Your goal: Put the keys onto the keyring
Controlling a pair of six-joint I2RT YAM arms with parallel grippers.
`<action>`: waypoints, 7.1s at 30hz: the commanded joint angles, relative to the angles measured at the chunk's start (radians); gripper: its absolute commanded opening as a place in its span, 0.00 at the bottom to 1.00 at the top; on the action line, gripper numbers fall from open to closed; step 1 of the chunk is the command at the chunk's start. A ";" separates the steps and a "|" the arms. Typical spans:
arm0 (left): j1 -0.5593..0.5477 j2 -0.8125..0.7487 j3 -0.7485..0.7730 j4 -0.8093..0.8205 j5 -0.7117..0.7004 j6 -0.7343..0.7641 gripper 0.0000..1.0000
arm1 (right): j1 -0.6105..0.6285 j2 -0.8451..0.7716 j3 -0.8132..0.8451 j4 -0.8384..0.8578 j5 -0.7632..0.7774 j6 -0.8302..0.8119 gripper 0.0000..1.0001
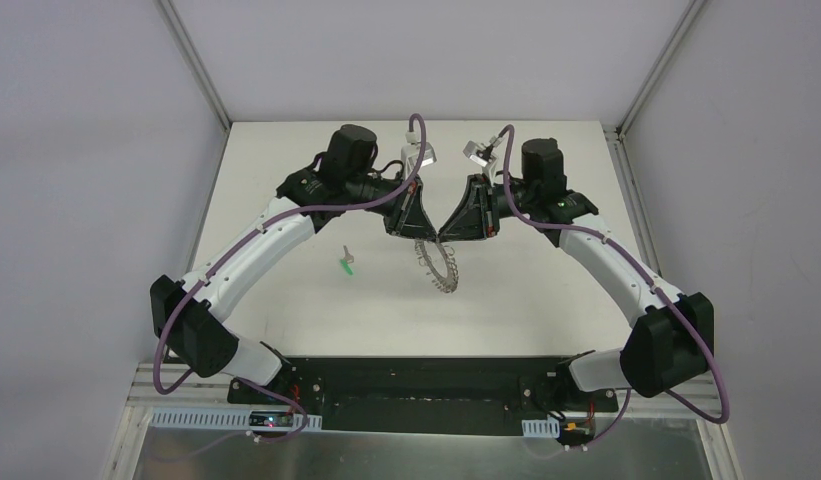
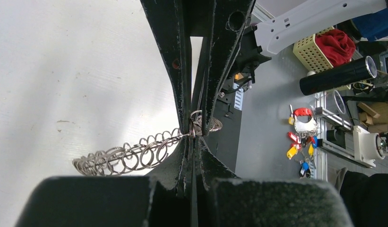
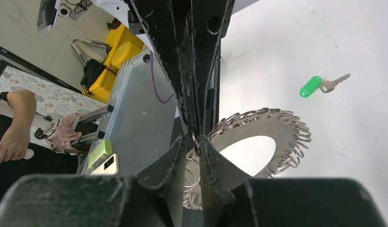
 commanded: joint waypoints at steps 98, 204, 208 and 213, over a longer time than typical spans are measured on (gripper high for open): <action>0.147 -0.122 -0.046 -0.489 -0.524 0.357 0.61 | 0.225 0.133 0.387 -1.409 -0.045 -1.736 0.00; 0.167 0.484 0.116 -0.569 -0.426 0.312 0.39 | -0.037 -0.134 0.081 -0.928 -0.047 -1.256 0.00; 0.128 0.520 0.141 -0.560 -0.394 0.332 0.39 | -0.046 -0.143 0.069 -0.925 -0.024 -1.253 0.00; 0.090 0.498 0.140 -0.503 -0.397 0.407 0.39 | -0.081 -0.160 0.053 -0.928 -0.032 -1.225 0.00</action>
